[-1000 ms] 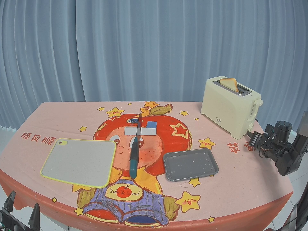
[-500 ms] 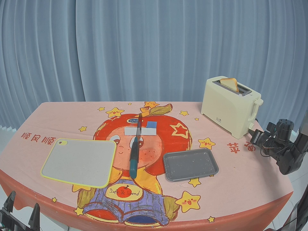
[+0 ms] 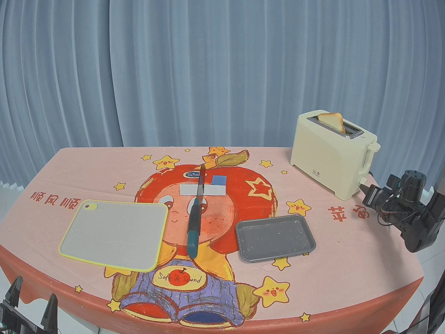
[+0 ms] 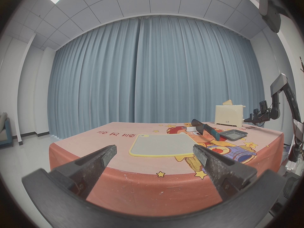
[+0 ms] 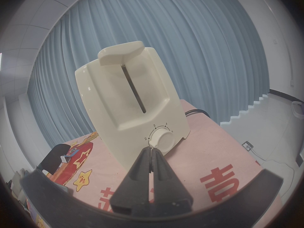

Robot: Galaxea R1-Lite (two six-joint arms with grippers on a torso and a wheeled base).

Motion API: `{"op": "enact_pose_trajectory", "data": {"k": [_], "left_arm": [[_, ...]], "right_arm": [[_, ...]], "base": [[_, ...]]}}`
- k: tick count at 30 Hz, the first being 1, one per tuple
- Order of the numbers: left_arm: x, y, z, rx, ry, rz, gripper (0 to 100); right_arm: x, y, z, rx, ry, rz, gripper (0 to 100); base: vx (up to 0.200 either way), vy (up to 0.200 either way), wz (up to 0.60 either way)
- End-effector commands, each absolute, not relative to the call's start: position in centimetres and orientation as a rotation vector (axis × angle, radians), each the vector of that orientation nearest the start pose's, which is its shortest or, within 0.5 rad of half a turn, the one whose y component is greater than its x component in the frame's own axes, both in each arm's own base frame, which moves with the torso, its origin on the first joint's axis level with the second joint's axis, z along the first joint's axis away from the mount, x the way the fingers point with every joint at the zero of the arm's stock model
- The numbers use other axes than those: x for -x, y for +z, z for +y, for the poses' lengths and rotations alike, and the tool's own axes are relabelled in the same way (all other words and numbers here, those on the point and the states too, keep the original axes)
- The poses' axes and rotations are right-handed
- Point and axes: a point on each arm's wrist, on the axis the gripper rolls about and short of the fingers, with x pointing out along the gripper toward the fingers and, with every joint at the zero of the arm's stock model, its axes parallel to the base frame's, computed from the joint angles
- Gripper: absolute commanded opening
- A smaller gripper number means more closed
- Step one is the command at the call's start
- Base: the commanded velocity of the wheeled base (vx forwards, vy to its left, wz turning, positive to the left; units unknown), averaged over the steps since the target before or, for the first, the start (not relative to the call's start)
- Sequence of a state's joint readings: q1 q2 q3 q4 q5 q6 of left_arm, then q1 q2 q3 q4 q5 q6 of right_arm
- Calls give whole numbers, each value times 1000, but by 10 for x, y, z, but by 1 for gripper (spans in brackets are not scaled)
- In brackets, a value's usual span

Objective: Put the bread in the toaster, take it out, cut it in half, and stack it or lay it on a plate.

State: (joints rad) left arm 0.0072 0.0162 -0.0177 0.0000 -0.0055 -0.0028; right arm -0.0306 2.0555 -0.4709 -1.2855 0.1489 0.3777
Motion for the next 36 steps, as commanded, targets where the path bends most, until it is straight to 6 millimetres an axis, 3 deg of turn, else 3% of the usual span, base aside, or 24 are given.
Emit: {"op": "enact_pose_trajectory", "data": {"k": [1, 9, 19, 26, 36], "left_arm": [[23, 75, 0, 3, 3, 0, 100], [23, 75, 0, 3, 3, 0, 100], [23, 75, 0, 3, 3, 0, 100], [23, 75, 0, 3, 3, 0, 100], [23, 76, 0, 3, 2, -2, 100]], "right_arm": [[-310, 60, -5, -400, 63, 316, 0], [-305, 73, -1, -396, 84, 283, 0], [-305, 72, 0, -396, 84, 287, 0], [-305, 87, -1, -399, 95, 232, 0], [-307, 82, -4, -402, 80, 241, 0]], "base": [[0, 0, 0], [0, 0, 0], [0, 0, 0], [0, 0, 0], [0, 0, 0]]}}
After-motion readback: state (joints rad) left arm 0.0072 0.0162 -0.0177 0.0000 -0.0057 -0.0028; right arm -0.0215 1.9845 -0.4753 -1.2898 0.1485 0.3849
